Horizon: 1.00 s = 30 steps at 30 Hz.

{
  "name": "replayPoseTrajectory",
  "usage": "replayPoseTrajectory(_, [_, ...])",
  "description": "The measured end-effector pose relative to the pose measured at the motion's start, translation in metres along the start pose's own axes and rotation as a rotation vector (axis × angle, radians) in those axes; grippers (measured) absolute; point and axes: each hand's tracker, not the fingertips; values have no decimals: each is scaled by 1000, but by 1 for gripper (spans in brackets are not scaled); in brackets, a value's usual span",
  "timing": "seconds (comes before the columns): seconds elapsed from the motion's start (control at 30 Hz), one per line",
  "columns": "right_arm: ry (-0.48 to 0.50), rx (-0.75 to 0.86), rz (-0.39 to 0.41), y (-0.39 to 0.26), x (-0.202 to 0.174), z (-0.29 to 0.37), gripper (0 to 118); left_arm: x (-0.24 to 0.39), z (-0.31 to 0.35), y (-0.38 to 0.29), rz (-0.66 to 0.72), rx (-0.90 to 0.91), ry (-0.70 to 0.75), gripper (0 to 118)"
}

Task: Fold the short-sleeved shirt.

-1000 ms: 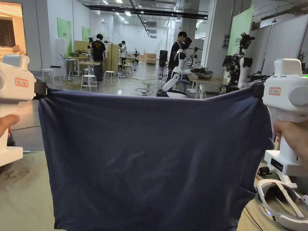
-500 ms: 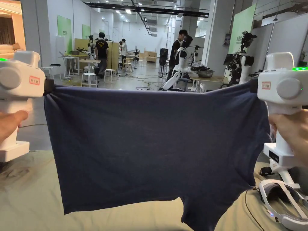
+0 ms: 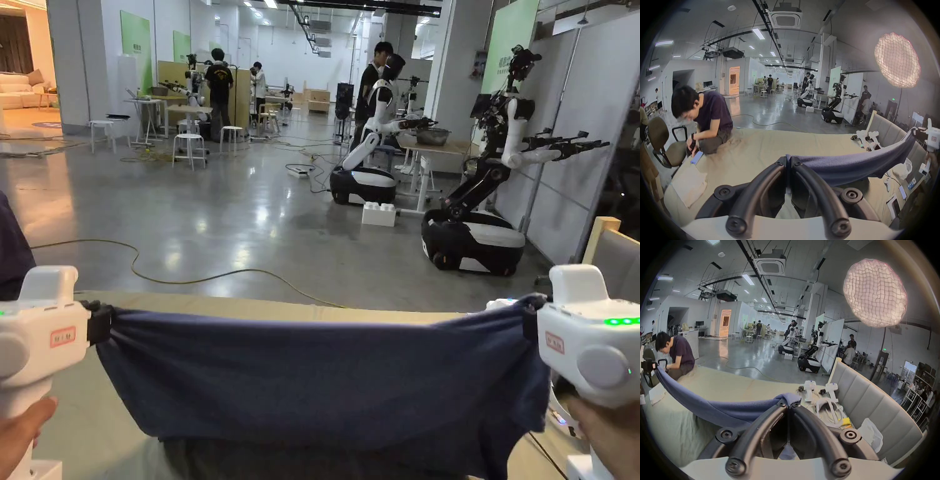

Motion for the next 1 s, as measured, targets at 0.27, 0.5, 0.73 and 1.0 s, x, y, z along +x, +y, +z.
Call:
replayPoseTrajectory(0.27, [25,-78,36,-80,-4,66,0,-7,69,-87,16,-92,-37,6])
replayPoseTrajectory(0.5, [39,-269,47,-175,-19,105,0,-29,86,-197,53,-284,-3,6])
replayPoseTrajectory(0.73, [36,-494,37,-265,-27,122,0,-30,82,-286,12,-500,19,6])
replayPoseTrajectory(1.0, [72,-663,118,-310,-45,123,1,-26,70,-313,-14,-629,18,9])
